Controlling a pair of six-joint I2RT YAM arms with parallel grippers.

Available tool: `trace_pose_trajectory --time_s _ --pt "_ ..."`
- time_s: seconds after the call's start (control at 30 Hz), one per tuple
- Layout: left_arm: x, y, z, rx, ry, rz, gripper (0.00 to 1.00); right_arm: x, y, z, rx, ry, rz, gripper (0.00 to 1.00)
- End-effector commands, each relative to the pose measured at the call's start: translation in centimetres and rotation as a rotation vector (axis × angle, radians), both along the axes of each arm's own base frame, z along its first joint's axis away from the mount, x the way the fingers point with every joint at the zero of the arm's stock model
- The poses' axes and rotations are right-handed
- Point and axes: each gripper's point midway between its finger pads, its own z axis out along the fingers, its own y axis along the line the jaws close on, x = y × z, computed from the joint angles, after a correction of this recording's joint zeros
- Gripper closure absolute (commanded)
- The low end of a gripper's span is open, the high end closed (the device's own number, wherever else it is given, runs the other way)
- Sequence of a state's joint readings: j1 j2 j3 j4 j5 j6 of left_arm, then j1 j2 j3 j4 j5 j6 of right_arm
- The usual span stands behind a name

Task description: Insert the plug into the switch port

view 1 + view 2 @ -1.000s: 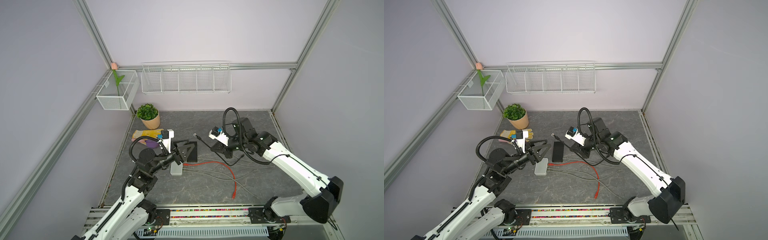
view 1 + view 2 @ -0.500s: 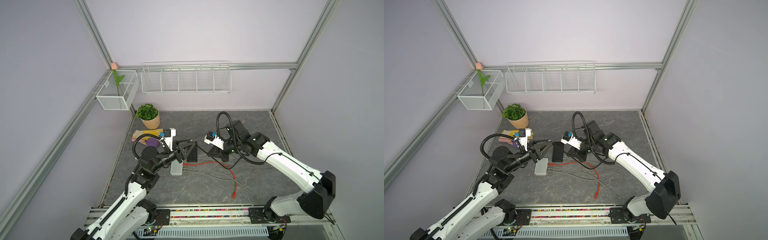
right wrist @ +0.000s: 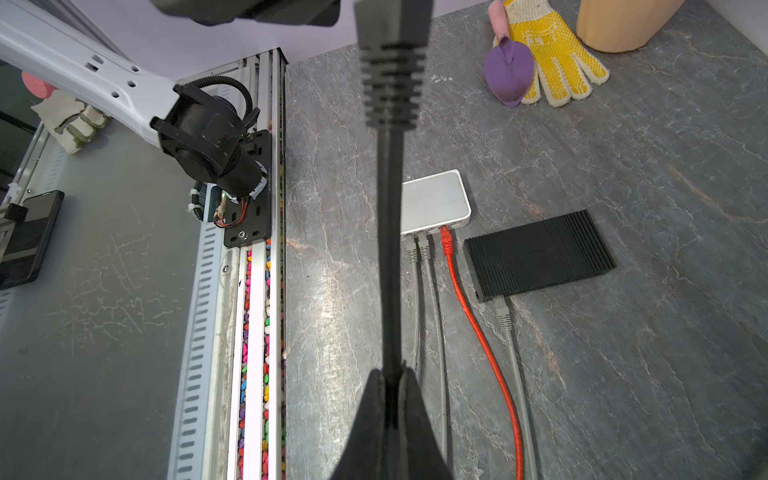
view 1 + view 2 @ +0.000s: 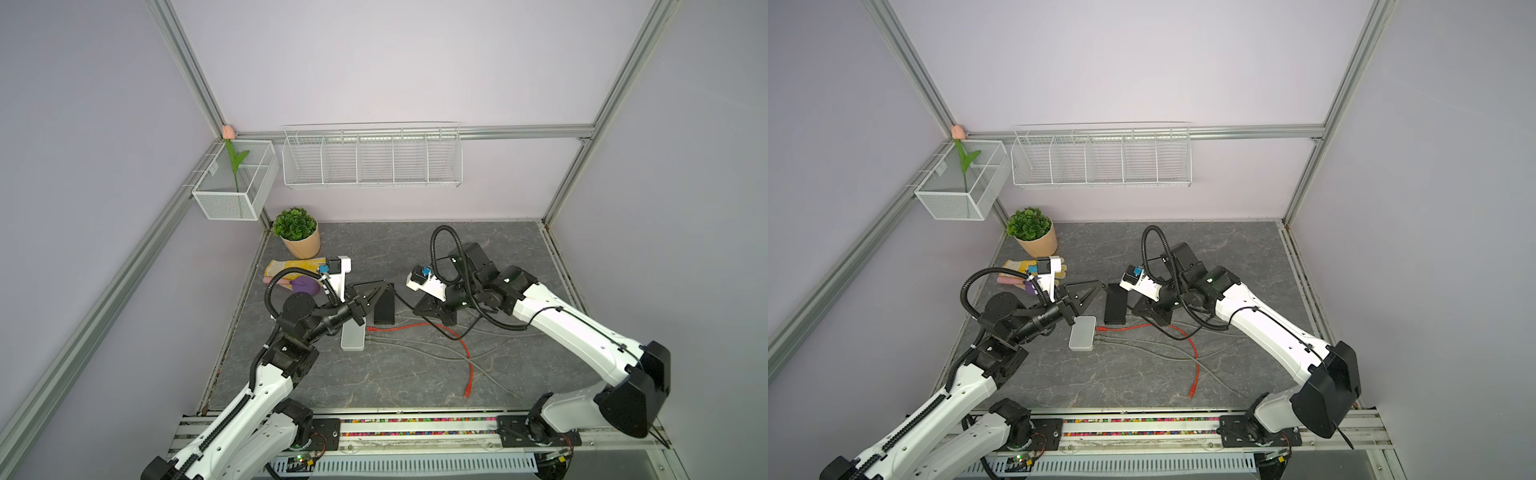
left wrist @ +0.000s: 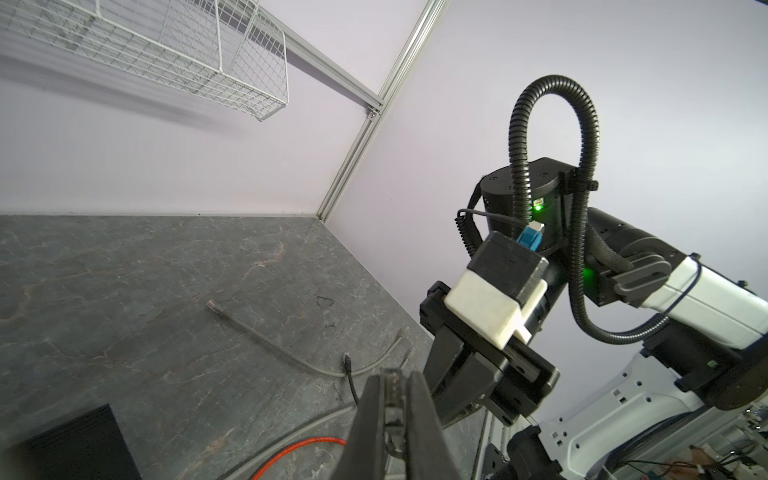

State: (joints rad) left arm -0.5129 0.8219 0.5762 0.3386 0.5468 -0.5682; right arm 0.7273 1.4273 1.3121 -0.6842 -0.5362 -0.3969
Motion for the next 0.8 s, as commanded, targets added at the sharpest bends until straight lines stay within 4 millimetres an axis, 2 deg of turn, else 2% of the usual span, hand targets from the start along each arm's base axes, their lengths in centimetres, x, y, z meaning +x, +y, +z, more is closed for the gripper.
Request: trace_pose_trajectory --time_s 0.0,0.13,0.3,0.33,0.53,0.6,0.77 --pt "0.0 0.1 0.8 -0.001 -0.018 0.009 1.00 -0.4 0.1 -0.9 -0.033 0.001 0.015 0.93" --pt "0.3 0.5 0.1 0.014 0.006 0.043 1.00 -0.3 0.1 -0.8 -0.048 -0.034 -0.005 0.91" --pt "0.7 1.1 -0.7 0.011 0.036 0.089 1.00 0.9 0.4 0.2 -0.044 -0.146 -0.076 0.69" --pt "0.9 1.2 -0.9 0.003 0.047 0.101 1.00 1.0 0.5 0.6 -0.034 -0.170 -0.085 0.68" --pt "1.3 2.1 -1.6 -0.032 0.090 0.161 1.00 1.4 1.3 3.9 0.073 -0.287 -0.133 0.66" --pt "1.0 2.6 -1.1 -0.057 0.082 0.176 1.00 1.6 1.7 5.0 0.115 -0.310 -0.148 0.66" --pt "1.2 2.9 -1.7 -0.073 0.115 0.199 1.00 1.8 3.0 5.7 0.119 -0.329 -0.149 0.67"
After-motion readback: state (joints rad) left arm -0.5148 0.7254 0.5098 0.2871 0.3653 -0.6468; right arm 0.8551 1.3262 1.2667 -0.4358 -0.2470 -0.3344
